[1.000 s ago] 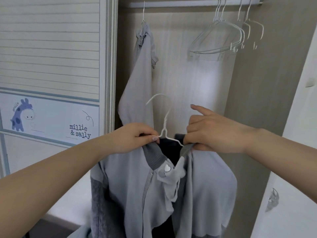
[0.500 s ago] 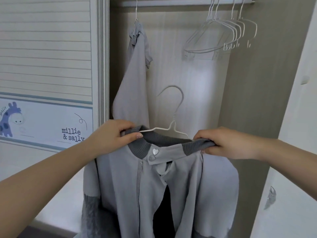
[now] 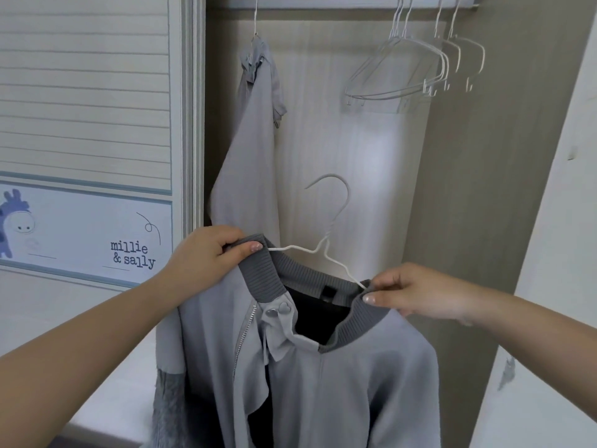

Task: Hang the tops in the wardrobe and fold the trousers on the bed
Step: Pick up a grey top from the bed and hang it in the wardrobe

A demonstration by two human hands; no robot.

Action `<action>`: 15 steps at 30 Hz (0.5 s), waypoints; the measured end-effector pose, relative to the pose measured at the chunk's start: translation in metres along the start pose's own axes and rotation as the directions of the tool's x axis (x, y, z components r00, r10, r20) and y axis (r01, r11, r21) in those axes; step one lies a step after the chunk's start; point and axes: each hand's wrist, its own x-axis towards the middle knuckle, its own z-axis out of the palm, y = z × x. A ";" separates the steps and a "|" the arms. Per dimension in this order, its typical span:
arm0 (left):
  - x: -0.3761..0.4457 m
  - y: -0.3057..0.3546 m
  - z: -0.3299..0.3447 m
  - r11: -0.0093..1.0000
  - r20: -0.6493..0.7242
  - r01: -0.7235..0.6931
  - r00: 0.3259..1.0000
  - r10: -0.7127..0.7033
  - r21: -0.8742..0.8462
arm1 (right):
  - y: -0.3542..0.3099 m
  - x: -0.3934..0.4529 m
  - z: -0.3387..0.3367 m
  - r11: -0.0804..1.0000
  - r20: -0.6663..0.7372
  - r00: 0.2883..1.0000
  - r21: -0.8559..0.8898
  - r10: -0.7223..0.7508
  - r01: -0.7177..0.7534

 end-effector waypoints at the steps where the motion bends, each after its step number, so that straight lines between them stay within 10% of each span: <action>1: 0.000 -0.002 0.001 1.000 -0.004 0.003 1.000 -0.003 0.003 | 0.001 0.002 0.004 0.999 -0.040 0.999 -0.022 -0.032 0.031; 15: 0.008 -0.011 -0.003 0.999 -0.022 0.040 0.999 -0.040 -0.030 | -0.016 0.004 0.008 0.926 -0.396 0.876 -0.354 -0.274 0.130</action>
